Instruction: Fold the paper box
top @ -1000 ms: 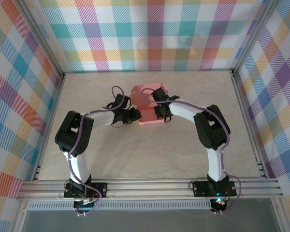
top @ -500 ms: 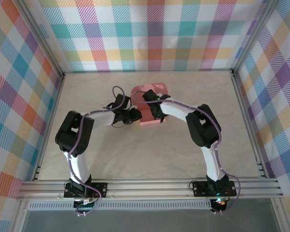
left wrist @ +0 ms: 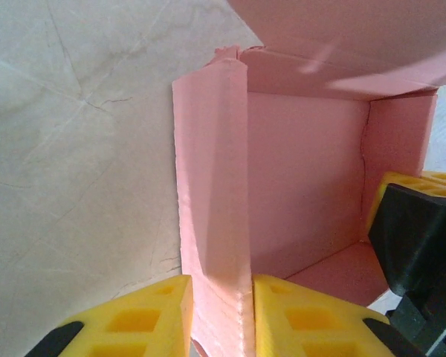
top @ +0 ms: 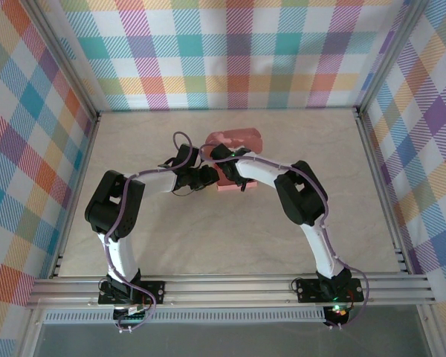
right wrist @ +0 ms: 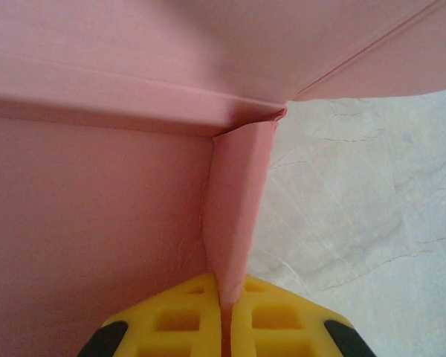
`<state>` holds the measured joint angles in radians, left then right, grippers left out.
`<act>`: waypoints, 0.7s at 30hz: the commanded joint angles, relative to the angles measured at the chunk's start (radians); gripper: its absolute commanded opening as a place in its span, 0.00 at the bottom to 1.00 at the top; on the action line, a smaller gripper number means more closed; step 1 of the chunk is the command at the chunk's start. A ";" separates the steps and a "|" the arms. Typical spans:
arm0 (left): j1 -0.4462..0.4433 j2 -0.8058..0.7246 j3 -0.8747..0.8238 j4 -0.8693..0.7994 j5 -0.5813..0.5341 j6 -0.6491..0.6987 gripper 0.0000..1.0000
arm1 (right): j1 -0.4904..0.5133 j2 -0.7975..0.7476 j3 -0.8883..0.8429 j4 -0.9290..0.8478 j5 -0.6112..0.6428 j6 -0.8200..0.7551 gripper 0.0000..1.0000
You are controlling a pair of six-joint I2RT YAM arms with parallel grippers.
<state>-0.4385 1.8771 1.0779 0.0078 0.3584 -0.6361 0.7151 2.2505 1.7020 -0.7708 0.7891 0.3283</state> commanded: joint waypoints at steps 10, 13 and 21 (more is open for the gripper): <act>-0.014 -0.011 0.016 0.003 0.007 -0.002 0.27 | -0.045 -0.215 -0.200 0.158 -0.269 0.014 0.35; -0.017 -0.015 0.016 0.002 0.008 -0.001 0.27 | -0.062 -0.255 -0.218 0.183 -0.304 0.030 0.49; -0.022 -0.009 0.020 0.001 0.012 0.000 0.27 | -0.096 -0.261 -0.214 0.212 -0.359 0.041 0.60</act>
<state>-0.4500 1.8771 1.0779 0.0071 0.3584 -0.6361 0.6289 1.9965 1.4910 -0.5766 0.4801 0.3546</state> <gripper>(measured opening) 0.271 0.597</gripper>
